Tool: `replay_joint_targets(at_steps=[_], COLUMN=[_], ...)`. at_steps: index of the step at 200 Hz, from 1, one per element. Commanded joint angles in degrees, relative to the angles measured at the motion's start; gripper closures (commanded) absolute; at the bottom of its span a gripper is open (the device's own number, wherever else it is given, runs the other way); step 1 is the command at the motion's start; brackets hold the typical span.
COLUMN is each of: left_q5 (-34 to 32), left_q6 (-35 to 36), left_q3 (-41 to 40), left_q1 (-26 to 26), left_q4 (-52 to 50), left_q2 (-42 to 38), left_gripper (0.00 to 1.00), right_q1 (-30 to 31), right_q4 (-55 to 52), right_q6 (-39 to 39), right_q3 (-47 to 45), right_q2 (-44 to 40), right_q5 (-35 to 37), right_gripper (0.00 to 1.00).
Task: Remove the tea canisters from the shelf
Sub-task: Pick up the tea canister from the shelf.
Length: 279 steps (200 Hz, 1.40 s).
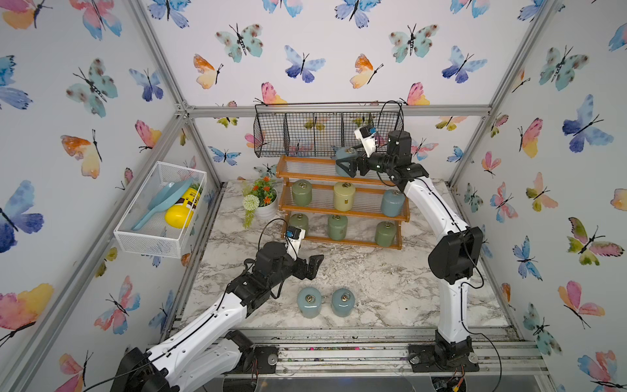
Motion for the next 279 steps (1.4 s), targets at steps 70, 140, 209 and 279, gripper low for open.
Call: replay_joint_targets(at_steps=[70,140,209,279], left_q5=[-0.11,-0.07,-0.24,-0.40], left_q6=[-0.49,-0.66,-1.11,0.69], left_q3=[-0.75,-0.75,-1.30,-0.28], left_q1=[0.35,0.35,0.33,0.35], left_q4=[0.34,0.21,0.04,-1.63], left_q2=[-1.37,-1.48,-2.59,-2.55], left_gripper=[0.02,0.02,0.01,0.02], right_q1=[-0.14,-0.14,-0.14,-0.14], right_q4=[3.33,4.18,4.12,6.50], right_q6=[2.04,1.38,0.19,-2.31], right_q3=[1.69,-1.45,-7.32,-24.74], right_q2=[1.90,-2.94,-11.65,-25.18], right_q5=[-2.24,-2.65,-3.30,-0.85], right_gripper=[0.08,0.18,0.20,0.20])
